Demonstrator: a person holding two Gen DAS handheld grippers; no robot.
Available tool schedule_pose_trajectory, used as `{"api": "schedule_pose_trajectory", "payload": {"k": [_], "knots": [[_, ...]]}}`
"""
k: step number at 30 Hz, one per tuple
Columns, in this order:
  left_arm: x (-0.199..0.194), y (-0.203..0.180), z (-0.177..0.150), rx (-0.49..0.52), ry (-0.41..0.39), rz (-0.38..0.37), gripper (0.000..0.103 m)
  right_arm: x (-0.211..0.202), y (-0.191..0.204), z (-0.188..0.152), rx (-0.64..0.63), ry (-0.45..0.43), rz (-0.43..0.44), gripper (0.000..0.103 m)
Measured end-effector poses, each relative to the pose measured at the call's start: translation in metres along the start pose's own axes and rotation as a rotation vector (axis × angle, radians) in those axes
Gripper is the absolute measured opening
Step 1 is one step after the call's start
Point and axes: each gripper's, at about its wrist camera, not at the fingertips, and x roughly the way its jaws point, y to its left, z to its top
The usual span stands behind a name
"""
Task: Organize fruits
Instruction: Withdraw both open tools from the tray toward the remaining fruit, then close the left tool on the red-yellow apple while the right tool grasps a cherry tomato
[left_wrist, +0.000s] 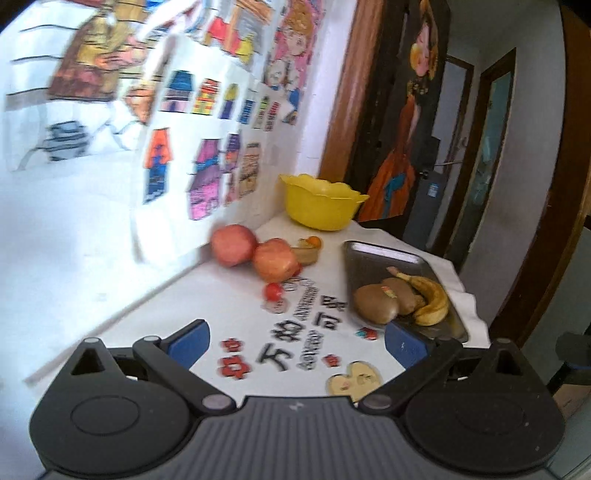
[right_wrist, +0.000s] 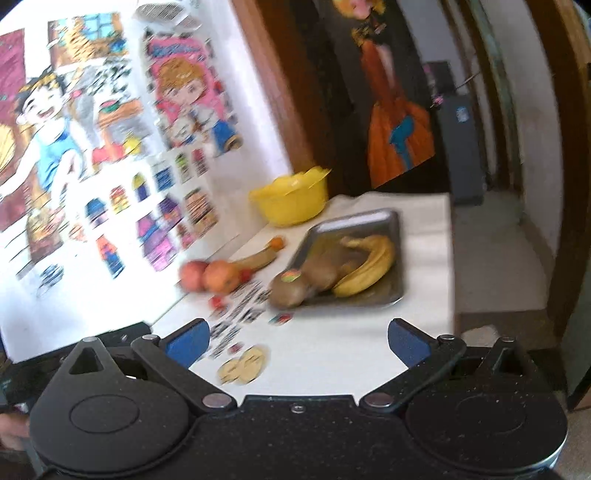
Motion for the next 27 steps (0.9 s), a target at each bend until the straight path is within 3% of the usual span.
{"api": "schedule_pose_trajectory", "payload": {"k": [5,10,15,19,21,25,27], "knots": [[-0.006,0.028,0.005,0.018,0.013,0.098,0.103,0.025,0.042,-0.012,-0.029,0.094,0.104,0.102],[0.0,0.056,0.008,0.03,0.02,0.158,0.103,0.062,0.072,-0.003,-0.09,0.151,0.12,0.102],[0.011,0.068,0.014,0.063,0.014,0.208,0.103,0.098,0.089,0.031,-0.173,0.021,0.136,0.102],[0.02,0.064,0.025,0.125,0.009,0.208,0.103,0.132,0.094,0.057,-0.191,-0.001,0.157,0.102],[0.021,0.063,0.032,0.13,0.001,0.218,0.103,0.145,0.099,0.059,-0.253,-0.007,0.155,0.102],[0.025,0.06,0.041,0.146,0.004,0.285,0.103,0.169,0.112,0.043,-0.458,-0.051,0.066,0.102],[0.029,0.06,0.043,0.139,0.004,0.292,0.103,0.181,0.111,0.035,-0.478,-0.017,0.087,0.102]]}}
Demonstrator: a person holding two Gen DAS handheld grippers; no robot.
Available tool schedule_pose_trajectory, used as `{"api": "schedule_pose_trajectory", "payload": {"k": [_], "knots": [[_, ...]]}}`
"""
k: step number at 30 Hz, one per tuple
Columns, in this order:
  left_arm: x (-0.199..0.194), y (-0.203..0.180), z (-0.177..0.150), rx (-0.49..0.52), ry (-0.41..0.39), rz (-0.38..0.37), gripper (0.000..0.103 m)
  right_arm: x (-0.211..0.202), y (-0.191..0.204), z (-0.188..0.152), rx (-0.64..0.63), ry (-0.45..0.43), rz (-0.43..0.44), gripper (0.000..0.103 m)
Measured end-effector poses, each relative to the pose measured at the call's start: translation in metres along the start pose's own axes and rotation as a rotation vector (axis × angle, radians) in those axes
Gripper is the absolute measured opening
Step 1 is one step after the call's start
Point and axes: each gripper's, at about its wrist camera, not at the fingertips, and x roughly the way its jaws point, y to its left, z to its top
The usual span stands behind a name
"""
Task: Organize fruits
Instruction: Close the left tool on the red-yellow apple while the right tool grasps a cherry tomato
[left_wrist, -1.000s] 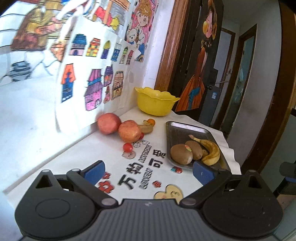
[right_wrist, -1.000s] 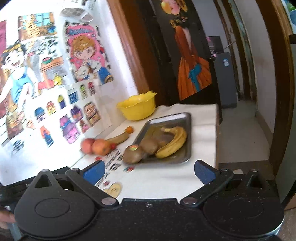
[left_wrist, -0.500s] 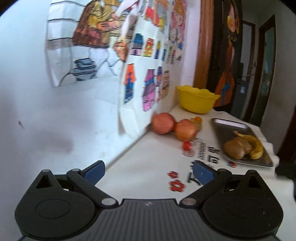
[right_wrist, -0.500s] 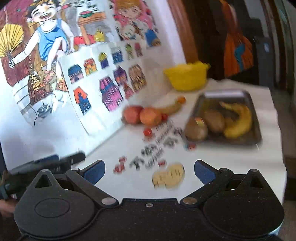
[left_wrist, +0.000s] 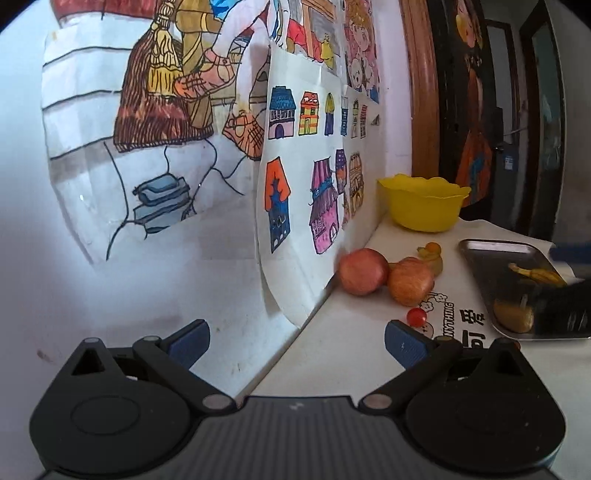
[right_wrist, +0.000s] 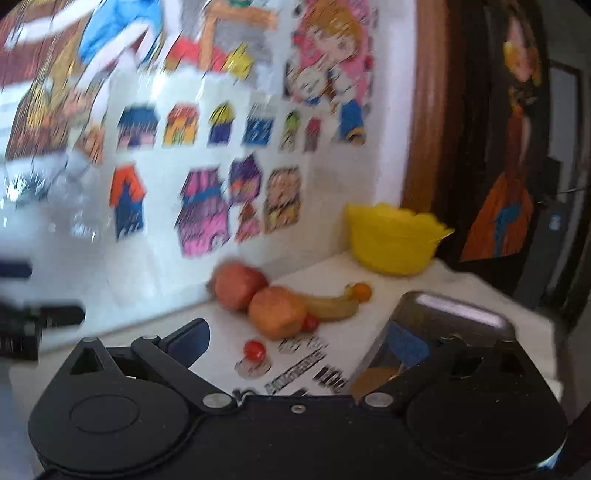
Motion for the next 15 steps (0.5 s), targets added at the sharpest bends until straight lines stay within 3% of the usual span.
{"api": "schedule_pose_trajectory", "payload": {"k": [5,9,13,15], "knots": [[0.022,-0.004,0.003,-0.036,0.037,-0.011,0.103,0.029,-0.003,-0.012,0.041,0.089,0.046,0.102],[0.039,-0.009,0.009,-0.049,0.058,-0.007,0.103,0.049,0.009,-0.019,-0.044,0.091,0.087,0.102],[0.048,-0.011,0.012,-0.066,0.064,-0.003,0.103,0.07,0.019,-0.022,-0.107,0.115,0.11,0.089],[0.052,-0.012,0.014,-0.069,0.064,-0.009,0.103,0.081,0.019,-0.022,-0.1,0.133,0.126,0.088]]}}
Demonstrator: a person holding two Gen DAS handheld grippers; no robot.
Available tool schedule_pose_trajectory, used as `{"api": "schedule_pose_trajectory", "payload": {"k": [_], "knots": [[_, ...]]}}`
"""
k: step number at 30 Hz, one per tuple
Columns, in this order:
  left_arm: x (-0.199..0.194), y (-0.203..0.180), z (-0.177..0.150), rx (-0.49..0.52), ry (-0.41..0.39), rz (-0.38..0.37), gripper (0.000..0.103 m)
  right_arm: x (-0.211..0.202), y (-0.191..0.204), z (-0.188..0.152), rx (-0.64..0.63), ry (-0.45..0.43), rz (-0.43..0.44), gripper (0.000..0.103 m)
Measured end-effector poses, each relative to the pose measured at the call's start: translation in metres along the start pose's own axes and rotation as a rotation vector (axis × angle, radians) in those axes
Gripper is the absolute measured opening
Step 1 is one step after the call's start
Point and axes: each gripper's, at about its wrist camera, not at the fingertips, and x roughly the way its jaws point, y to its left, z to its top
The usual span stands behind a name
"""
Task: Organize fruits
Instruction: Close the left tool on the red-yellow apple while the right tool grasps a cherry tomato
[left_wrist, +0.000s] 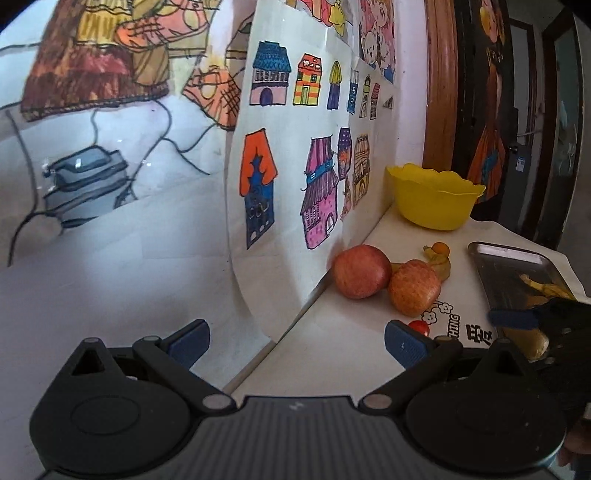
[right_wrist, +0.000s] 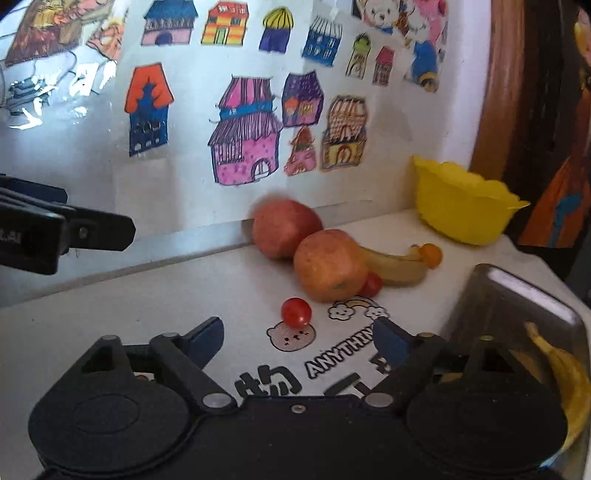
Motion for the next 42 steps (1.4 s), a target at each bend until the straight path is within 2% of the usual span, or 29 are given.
{"api": "schedule_pose_trajectory", "payload": {"k": [3,6,9,13,15,18,19,26,30,32,35,40,42], "knots": [[0.01,-0.003,0.002,0.011,0.017,-0.018,0.103,0.011,-0.008,0.002,0.049,0.032,0.005,0.087],[0.023,-0.003,0.004,-0.003,0.042,-0.03,0.103,0.017,-0.013,0.003,0.044,0.04,0.02,0.084],[0.036,-0.003,0.006,-0.054,0.056,-0.044,0.103,0.024,-0.014,0.003,0.012,0.049,0.036,0.075],[0.051,-0.007,0.004,-0.075,0.056,-0.052,0.103,0.036,-0.017,0.003,0.001,0.068,0.057,0.064],[0.059,-0.012,0.004,-0.066,0.06,-0.069,0.102,0.041,-0.02,0.003,0.005,0.073,0.071,0.063],[0.069,-0.016,0.007,-0.06,0.051,-0.179,0.103,0.049,-0.022,0.003,0.008,0.086,0.087,0.063],[0.073,-0.018,0.009,-0.058,0.065,-0.192,0.103,0.051,-0.023,0.002,0.01,0.088,0.092,0.063],[0.102,-0.036,0.019,-0.053,0.122,-0.193,0.102,0.059,-0.032,0.001,0.034,0.068,0.124,0.06],[0.102,-0.049,0.018,-0.037,0.158,-0.233,0.102,0.055,-0.036,-0.002,0.037,0.06,0.137,0.061],[0.099,-0.056,0.019,-0.028,0.142,-0.256,0.102,0.052,-0.038,-0.003,0.042,0.06,0.145,0.061],[0.105,-0.067,0.023,-0.008,0.127,-0.243,0.102,0.051,-0.041,-0.004,0.047,0.057,0.147,0.061],[0.128,-0.068,0.027,-0.007,0.16,-0.234,0.095,0.05,-0.04,-0.003,0.046,0.053,0.157,0.061],[0.133,-0.067,0.027,-0.021,0.174,-0.26,0.093,0.05,-0.038,-0.003,0.037,0.053,0.161,0.061]]}}
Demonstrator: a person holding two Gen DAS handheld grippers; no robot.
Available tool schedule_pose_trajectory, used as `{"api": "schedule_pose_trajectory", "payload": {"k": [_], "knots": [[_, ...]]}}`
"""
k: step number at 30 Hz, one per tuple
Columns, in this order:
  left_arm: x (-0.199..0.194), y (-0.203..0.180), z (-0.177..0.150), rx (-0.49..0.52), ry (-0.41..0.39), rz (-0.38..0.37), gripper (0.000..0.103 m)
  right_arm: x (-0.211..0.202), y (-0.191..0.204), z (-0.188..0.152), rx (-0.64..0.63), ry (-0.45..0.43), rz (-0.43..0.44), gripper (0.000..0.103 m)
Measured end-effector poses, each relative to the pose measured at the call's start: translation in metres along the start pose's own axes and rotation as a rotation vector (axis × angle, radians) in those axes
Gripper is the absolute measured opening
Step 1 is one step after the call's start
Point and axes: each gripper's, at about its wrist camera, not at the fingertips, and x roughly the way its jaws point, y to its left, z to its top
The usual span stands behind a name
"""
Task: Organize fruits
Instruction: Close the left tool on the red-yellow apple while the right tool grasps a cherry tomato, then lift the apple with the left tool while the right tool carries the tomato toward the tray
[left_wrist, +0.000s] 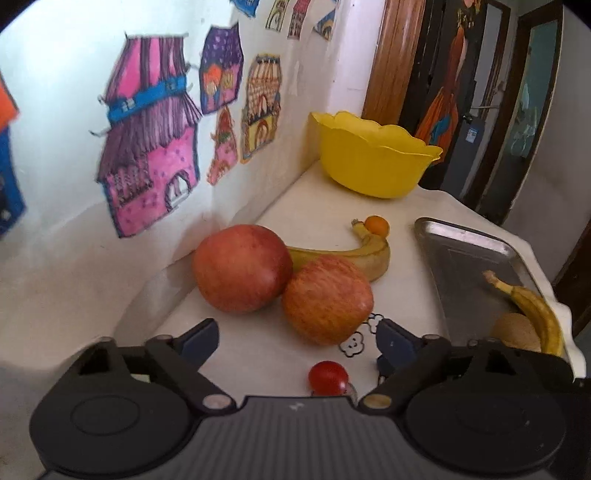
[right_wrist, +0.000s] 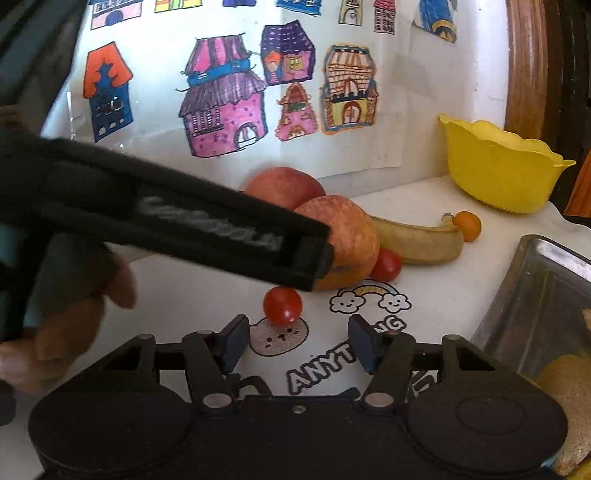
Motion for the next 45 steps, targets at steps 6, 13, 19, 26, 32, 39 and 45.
{"api": "schedule_pose_trajectory", "payload": {"k": [6,13,19,26,32,39,45], "knots": [[0.011,-0.003,0.008,-0.018,-0.001,-0.039,0.088,0.0,0.0,0.001,-0.003,0.0,0.002,0.062],[0.03,-0.002,0.012,-0.048,0.055,-0.017,0.081,-0.003,-0.006,-0.002,0.019,0.0,-0.003,0.062],[0.033,0.001,0.013,-0.068,0.058,-0.033,0.077,0.001,-0.001,0.0,-0.006,0.003,0.0,0.062],[0.034,0.0,0.017,-0.085,0.056,-0.067,0.067,0.003,-0.002,0.003,0.001,-0.005,0.047,0.051],[0.038,0.004,0.018,-0.104,0.061,-0.086,0.068,0.008,0.0,0.007,-0.017,-0.004,0.043,0.045],[0.038,0.003,0.015,-0.107,0.05,-0.069,0.066,0.005,0.007,0.005,-0.053,-0.01,0.037,0.025],[0.026,0.004,0.006,-0.094,0.049,-0.058,0.066,-0.009,0.006,-0.005,-0.036,-0.005,0.026,0.025]]}}
